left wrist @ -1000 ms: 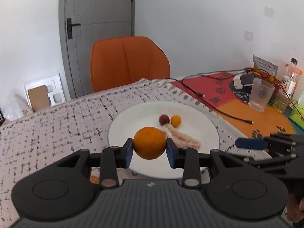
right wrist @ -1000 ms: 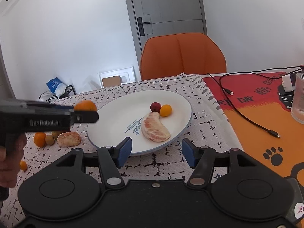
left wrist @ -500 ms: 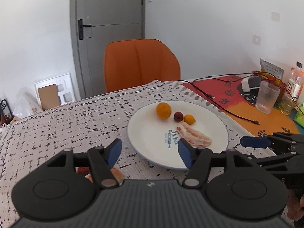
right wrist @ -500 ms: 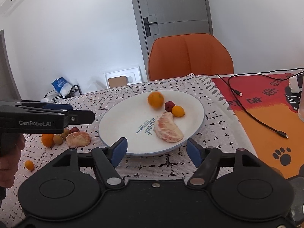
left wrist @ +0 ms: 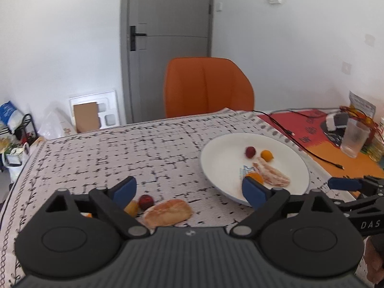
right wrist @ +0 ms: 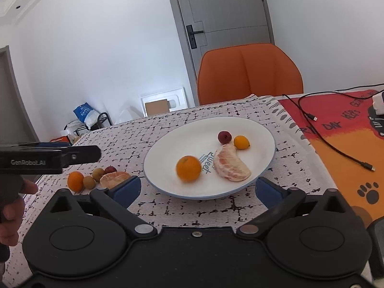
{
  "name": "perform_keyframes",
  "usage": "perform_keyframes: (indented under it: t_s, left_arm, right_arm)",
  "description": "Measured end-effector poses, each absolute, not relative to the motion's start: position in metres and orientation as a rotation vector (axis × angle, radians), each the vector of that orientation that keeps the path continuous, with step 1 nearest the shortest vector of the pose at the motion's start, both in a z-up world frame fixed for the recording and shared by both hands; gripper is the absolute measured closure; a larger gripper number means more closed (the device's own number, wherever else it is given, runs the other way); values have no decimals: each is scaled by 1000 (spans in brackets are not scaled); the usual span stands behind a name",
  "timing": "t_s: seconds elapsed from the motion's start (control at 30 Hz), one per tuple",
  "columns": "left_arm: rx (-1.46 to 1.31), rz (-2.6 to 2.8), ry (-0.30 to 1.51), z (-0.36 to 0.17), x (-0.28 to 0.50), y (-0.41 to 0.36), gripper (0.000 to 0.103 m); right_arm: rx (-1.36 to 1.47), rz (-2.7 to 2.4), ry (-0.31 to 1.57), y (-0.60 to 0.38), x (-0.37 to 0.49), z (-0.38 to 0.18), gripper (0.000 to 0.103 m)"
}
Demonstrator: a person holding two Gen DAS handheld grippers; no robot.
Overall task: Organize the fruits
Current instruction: 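Withdraw both grippers from the plate toward the remaining fruit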
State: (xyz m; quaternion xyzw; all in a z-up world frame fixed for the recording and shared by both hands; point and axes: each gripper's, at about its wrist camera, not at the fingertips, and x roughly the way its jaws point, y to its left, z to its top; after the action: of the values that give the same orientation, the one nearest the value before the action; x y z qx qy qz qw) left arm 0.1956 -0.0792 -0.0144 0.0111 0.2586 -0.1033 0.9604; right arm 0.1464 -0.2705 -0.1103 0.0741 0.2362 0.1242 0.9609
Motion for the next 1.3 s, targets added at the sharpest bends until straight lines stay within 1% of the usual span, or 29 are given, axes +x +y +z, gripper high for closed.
perform_keyframes:
  t_s: [0.07, 0.13, 1.13, 1.3]
  left_arm:
    - [7, -200, 516, -13, 193, -73, 2]
    - [-2, -189, 516, -12, 190, -68, 0]
    - [-103, -87, 538, -15, 149, -3, 0]
    - [-124, -67, 543, -19, 141, 9, 2]
  right_arm:
    - [152, 253, 483, -269, 146, -110, 0]
    - [148, 250, 487, -266, 146, -110, 0]
    - [129, 363, 537, -231, 142, -104, 0]
    - [119, 393, 536, -222, 142, -103, 0]
